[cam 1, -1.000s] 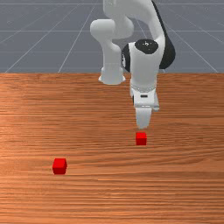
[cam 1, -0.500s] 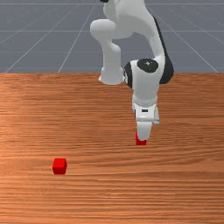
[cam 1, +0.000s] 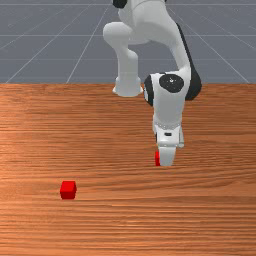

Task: Stack all the cube

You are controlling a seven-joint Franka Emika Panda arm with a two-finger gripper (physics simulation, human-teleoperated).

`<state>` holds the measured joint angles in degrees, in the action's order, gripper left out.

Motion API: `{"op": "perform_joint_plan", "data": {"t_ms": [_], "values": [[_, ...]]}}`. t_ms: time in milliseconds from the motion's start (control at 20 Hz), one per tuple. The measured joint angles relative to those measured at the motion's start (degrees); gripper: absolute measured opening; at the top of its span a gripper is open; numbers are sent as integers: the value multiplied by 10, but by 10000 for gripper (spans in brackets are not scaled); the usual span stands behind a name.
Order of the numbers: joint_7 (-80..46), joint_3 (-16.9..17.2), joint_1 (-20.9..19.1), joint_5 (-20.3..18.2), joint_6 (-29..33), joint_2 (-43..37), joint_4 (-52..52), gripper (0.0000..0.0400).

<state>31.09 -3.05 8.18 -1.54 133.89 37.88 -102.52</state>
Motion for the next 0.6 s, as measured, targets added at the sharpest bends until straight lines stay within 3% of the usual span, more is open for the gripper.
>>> {"op": "perform_joint_plan", "data": {"t_ms": [150, 600], "values": [[-2, 2, 2, 3, 51, 8, -23, 400], [0, 2, 2, 3, 62, 46, -4, 400]]}}
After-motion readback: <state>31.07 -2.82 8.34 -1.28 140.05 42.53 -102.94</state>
